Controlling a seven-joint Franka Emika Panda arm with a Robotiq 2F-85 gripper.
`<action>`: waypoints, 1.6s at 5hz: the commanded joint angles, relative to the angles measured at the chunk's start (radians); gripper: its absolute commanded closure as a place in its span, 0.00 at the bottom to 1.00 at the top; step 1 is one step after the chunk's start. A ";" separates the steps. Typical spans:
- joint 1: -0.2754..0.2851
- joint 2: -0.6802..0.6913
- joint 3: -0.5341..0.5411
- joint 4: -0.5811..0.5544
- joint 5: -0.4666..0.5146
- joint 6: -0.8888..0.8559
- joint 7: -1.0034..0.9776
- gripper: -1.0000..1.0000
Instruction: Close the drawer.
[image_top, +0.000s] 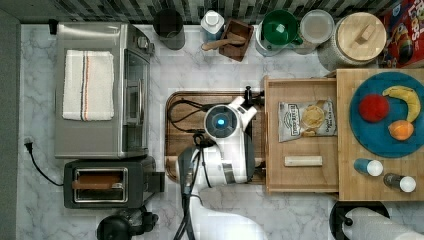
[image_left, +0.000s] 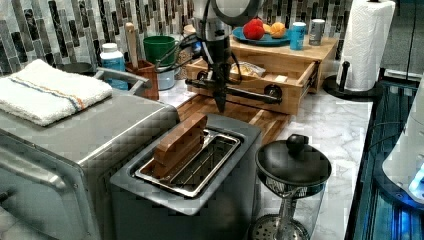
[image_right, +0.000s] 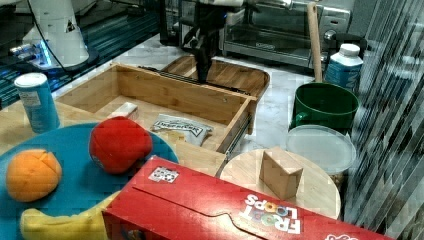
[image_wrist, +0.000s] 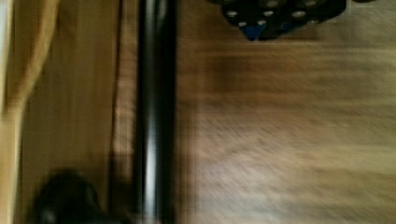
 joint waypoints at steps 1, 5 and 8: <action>-0.008 -0.091 0.000 -0.028 -0.085 0.084 -0.051 1.00; -0.227 -0.028 -0.086 0.013 0.011 0.195 -0.487 1.00; -0.341 0.011 -0.173 0.122 0.132 0.134 -0.729 1.00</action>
